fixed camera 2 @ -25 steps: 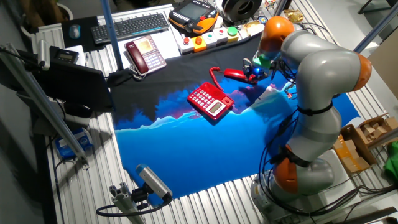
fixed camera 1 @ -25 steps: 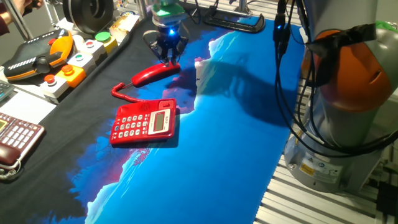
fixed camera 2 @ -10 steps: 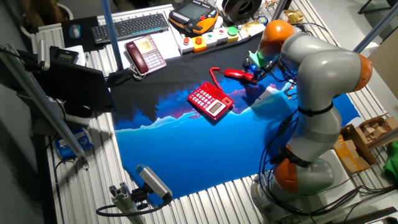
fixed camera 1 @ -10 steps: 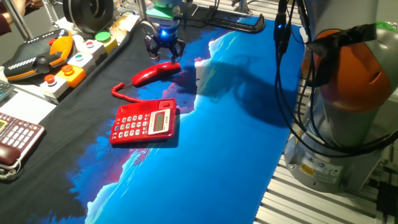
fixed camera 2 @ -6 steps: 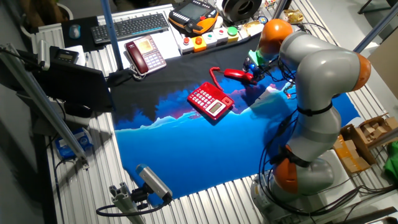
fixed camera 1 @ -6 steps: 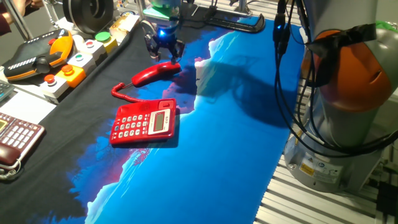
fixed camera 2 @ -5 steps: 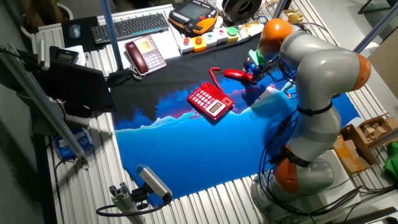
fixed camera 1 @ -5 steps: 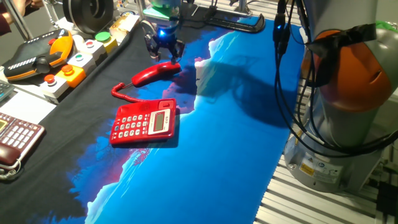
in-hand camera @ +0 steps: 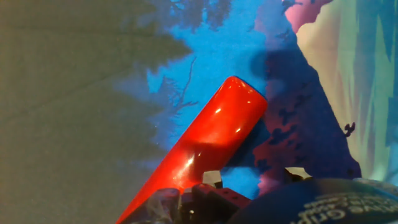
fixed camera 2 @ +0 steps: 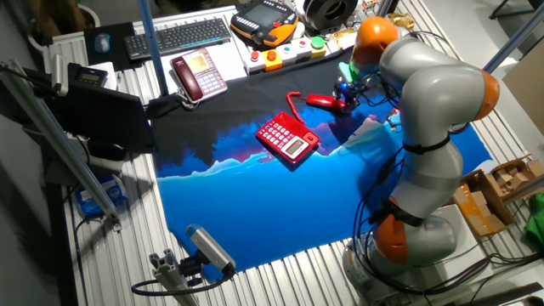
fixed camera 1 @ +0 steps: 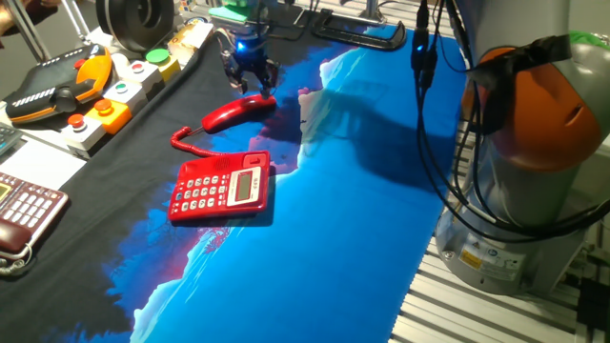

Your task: Place the handset of the telephone on the corresponding phone cradle

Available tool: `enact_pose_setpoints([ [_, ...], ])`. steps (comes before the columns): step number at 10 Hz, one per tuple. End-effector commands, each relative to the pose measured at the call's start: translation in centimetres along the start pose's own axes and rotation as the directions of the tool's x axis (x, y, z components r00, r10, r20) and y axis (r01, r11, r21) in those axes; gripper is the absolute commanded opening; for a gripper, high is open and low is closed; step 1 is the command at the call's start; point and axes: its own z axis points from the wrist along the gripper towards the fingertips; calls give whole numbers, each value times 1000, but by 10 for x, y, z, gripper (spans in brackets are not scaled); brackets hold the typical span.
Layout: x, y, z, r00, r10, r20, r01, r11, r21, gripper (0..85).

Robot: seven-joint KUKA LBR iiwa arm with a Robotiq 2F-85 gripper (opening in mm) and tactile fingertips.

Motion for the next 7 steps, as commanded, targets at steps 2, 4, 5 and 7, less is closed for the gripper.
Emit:
enact_pose_setpoints([
  [2,0,0,0,1000,-9,7,9,1000,-1,547],
  [4,-1,0,-1,999,45,-3,-45,998,-35,547],
  [5,-1,3,-3,997,73,-14,-74,996,-55,547],
  [7,-2,12,1,989,147,-17,-148,986,-77,543],
])
